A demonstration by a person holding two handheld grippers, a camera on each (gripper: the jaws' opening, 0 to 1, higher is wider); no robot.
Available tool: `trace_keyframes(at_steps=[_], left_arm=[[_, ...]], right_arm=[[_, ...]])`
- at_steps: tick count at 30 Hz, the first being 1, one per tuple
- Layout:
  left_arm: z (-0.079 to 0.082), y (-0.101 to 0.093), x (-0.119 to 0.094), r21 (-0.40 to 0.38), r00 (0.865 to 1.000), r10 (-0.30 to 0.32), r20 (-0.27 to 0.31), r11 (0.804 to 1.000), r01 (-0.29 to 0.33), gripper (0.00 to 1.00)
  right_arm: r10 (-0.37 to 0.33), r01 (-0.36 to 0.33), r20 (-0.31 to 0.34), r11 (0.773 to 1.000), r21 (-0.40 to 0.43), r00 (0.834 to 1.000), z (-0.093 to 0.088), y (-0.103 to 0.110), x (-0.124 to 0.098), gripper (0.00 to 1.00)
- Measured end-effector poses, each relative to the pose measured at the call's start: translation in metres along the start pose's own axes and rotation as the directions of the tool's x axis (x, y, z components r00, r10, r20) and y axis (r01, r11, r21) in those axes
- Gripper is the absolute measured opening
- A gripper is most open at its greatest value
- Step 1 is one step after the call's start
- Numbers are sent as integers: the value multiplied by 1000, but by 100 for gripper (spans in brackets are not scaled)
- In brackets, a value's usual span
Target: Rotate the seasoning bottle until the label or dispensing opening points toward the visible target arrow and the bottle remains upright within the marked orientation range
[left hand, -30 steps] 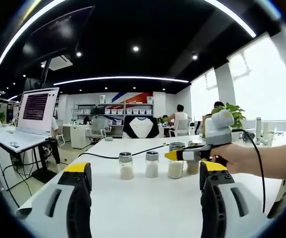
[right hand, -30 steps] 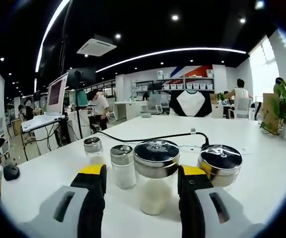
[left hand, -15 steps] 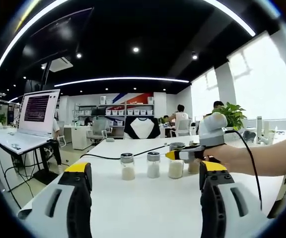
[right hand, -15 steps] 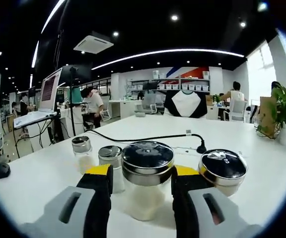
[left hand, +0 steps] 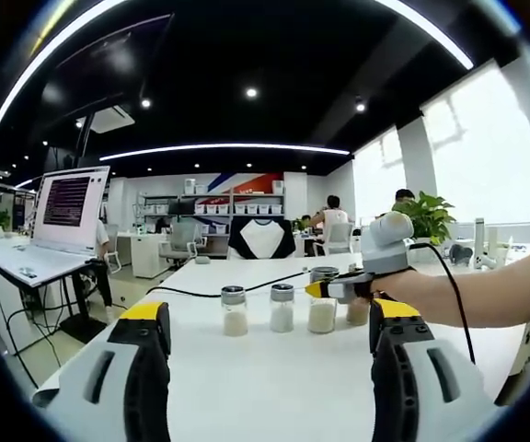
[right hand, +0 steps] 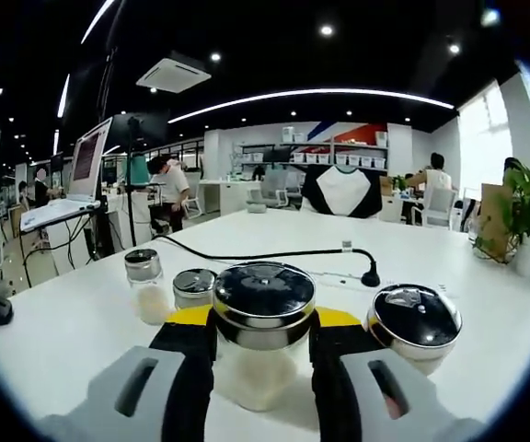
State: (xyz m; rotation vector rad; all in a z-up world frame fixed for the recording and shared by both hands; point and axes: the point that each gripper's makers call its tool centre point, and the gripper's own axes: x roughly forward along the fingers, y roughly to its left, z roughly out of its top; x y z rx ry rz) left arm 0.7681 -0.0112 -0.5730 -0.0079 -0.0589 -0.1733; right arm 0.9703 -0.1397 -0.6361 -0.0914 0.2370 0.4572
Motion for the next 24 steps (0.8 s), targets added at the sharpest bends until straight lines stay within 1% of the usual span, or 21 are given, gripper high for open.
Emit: trace_keyframes(at_steps=[2, 13, 19, 24], left_arm=[[0, 0, 0, -1, 1000, 1, -2, 1000, -1, 94], [-1, 2, 0, -7, 1000, 4, -3, 1000, -5, 94], [-4, 0, 1, -15, 1000, -3, -14, 1000, 3, 93], [-3, 0, 1, -11, 1000, 1, -10, 1000, -2, 93]], right_arm=[[3, -3, -3, 1000, 9, 1000, 0, -1, 2, 38], [1, -1, -16, 1000, -1, 1000, 0, -3, 6, 38], [7, -7, -22, 1000, -1, 1000, -1, -3, 4, 38], [9, -8, -28, 1000, 3, 1000, -2, -2, 2, 38]])
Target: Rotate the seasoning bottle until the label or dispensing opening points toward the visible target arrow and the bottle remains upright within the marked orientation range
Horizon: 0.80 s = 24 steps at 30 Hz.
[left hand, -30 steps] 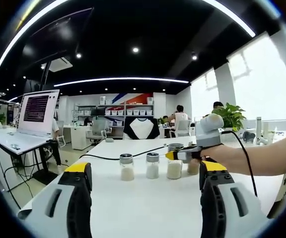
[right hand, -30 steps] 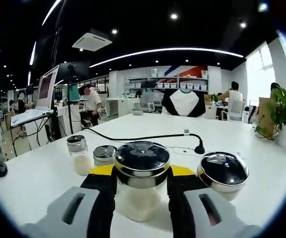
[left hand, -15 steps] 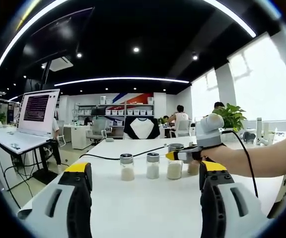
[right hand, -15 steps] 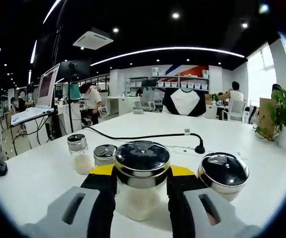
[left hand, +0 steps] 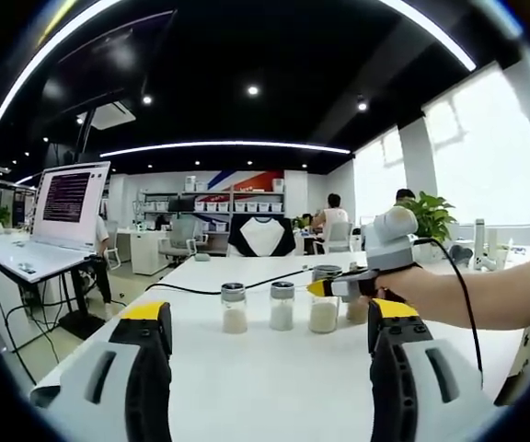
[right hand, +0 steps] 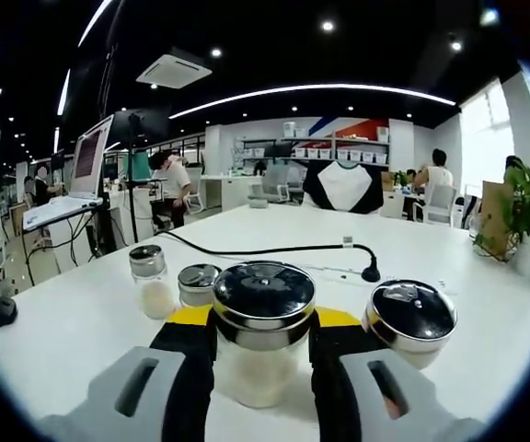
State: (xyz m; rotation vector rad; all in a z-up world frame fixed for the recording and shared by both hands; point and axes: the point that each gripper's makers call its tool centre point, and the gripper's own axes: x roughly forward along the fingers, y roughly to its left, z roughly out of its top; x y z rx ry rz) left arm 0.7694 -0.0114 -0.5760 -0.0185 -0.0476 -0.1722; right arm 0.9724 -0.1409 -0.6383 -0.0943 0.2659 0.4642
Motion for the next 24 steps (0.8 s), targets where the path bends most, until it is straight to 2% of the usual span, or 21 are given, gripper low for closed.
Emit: trace_keyframes(at_steps=[12, 24], left_arm=[[-2, -3, -2, -1, 1000, -4, -4, 1000, 4, 93], [1, -2, -1, 3, 1000, 6, 3, 1000, -6, 93]], right_arm=[[19, -19, -12, 1000, -7, 1000, -4, -1, -8, 38], [19, -20, -21, 1000, -11, 1000, -11, 2, -29, 38]])
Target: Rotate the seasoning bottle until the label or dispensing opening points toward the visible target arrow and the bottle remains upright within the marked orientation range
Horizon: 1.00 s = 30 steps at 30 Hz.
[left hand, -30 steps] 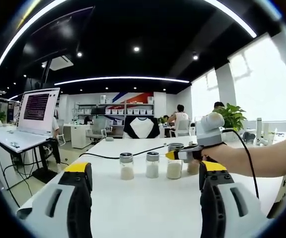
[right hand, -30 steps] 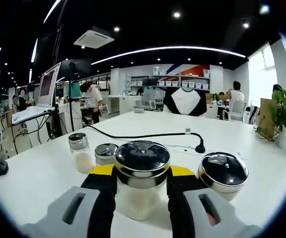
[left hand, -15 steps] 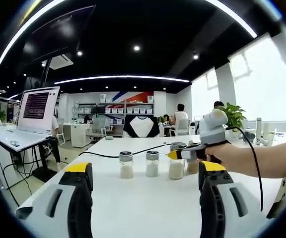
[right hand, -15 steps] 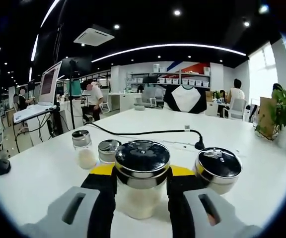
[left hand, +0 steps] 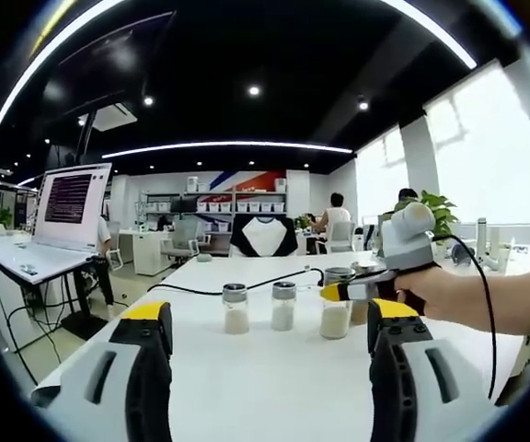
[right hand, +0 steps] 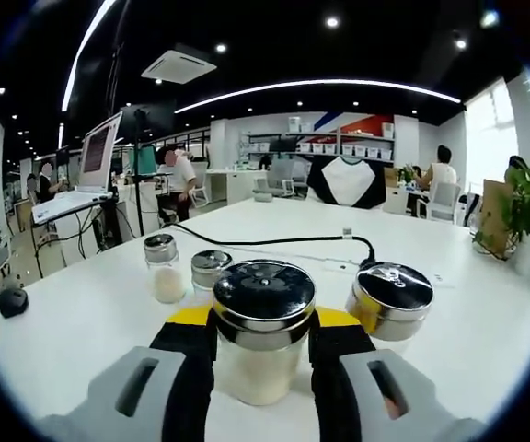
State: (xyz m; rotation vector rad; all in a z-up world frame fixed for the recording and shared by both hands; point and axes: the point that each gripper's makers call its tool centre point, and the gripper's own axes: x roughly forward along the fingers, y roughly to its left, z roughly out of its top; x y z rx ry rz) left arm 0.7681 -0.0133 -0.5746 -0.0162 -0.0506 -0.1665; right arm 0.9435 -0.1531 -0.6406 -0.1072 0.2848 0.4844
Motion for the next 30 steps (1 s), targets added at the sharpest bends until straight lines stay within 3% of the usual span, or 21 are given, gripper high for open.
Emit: trace_keyframes(at_steps=[14, 17, 21, 30], left_arm=[[-4, -9, 1, -11, 1000, -20, -12, 1000, 20, 93], [-7, -6, 1, 40, 999, -2, -33, 999, 3, 93], [-3, -5, 0, -11, 1000, -15, -15, 1000, 15, 93], [-1, -8, -1, 39, 1000, -13, -17, 999, 13, 93]], right_arm=[[8, -8, -2, 1000, 8, 1000, -6, 6, -26, 38], [15, -15, -3, 1000, 6, 1000, -7, 7, -31, 38], [22, -22, -7, 1000, 6, 1000, -9, 8, -38, 38], [21, -21, -19, 1000, 2, 1000, -11, 10, -51, 38]])
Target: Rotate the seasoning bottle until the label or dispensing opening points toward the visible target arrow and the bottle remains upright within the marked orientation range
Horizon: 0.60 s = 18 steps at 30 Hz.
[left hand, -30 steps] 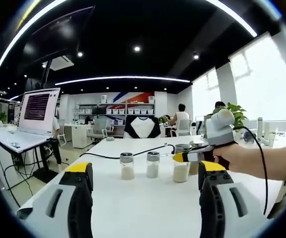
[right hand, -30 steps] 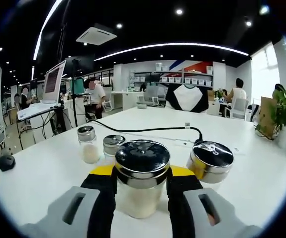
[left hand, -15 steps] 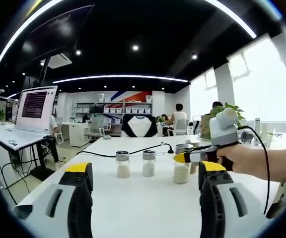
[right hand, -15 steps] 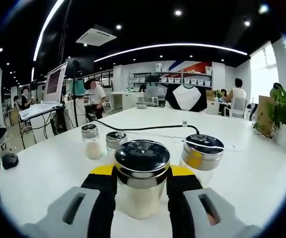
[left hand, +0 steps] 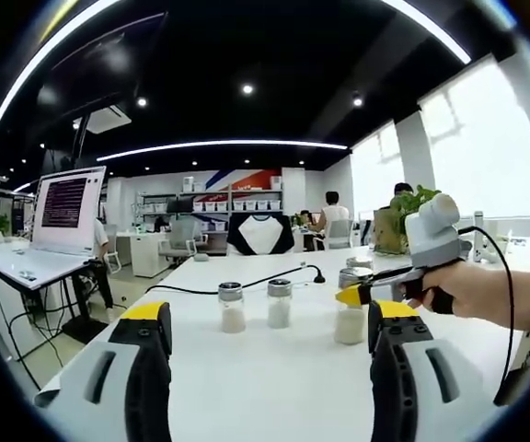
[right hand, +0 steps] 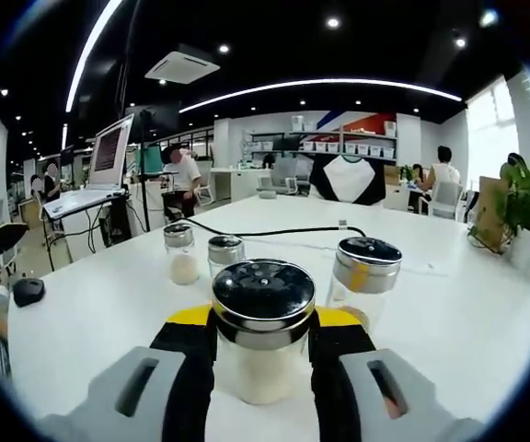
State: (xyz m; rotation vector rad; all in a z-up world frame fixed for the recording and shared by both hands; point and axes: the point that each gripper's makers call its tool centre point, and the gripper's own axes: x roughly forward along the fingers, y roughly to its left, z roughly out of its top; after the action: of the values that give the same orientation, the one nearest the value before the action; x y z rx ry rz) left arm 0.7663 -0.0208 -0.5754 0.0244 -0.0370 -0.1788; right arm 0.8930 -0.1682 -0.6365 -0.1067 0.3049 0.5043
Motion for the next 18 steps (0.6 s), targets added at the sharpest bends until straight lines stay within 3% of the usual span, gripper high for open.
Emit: trace_keyframes(at_steps=[10, 18], left_arm=[[11, 3, 0, -26, 1000, 14, 19, 1000, -13, 94], [5, 4, -2, -46, 1000, 17, 5, 999, -17, 94]], right_arm=[[0, 0, -10, 1000, 1, 1000, -5, 3, -7, 38], [7, -7, -14, 1000, 2, 1000, -10, 7, -20, 38]])
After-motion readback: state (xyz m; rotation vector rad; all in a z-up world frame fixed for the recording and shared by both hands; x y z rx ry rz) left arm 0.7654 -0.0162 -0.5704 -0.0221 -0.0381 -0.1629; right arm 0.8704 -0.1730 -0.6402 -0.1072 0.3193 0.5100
